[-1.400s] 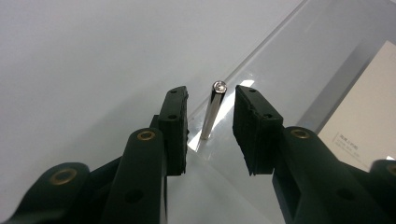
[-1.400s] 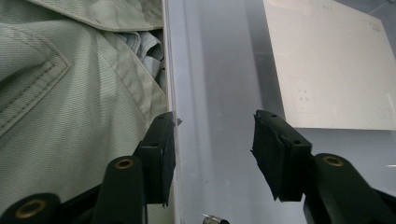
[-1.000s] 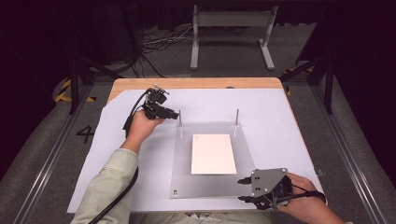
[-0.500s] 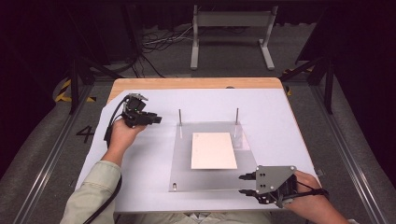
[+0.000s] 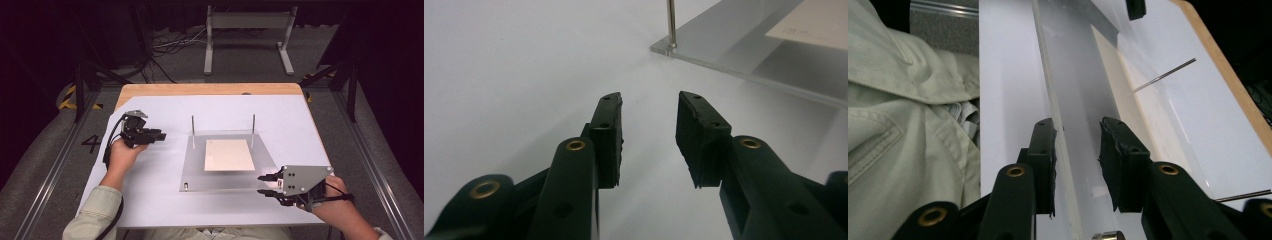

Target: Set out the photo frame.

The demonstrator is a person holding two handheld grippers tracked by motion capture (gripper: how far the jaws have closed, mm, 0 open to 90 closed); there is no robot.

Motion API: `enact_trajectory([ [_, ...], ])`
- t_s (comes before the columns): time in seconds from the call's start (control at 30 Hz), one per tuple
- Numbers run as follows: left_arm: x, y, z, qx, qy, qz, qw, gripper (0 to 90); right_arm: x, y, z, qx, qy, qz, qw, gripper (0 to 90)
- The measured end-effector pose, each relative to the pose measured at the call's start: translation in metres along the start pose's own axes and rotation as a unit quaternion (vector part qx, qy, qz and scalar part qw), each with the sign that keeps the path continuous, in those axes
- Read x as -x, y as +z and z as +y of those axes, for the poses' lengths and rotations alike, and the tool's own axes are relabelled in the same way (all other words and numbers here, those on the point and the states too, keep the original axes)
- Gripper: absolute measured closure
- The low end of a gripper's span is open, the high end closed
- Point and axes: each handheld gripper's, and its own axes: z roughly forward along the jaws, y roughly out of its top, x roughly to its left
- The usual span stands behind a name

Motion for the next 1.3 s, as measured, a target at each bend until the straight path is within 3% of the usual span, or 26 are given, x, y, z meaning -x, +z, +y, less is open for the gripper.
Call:
enact_trajectory([
  [0.37, 0.012, -0.005, 0.002, -0.015, 0.055, 0.028, 0.998, 58.9, 0.015, -0.008, 0.007, 0.016, 0.007, -0.003, 0.9998, 69.5],
  [0.57, 0.014, -0.005, 0.001, -0.019, 0.062, 0.033, 0.9974, 57.9, 0.023, -0.011, 0.011, 0.017, 0.017, -0.002, 0.9997, 69.6],
  [0.8, 0.013, -0.007, -0.001, -0.017, 0.066, 0.036, 0.997, 57.7, 0.03, -0.016, 0.019, 0.018, 0.022, -0.016, 0.9995, 71.0],
  [1.3, 0.013, -0.011, -0.003, -0.011, 0.059, 0.032, 0.9976, 56.5, 0.051, -0.024, 0.03, 0.029, 0.026, -0.039, 0.9985, 73.6],
])
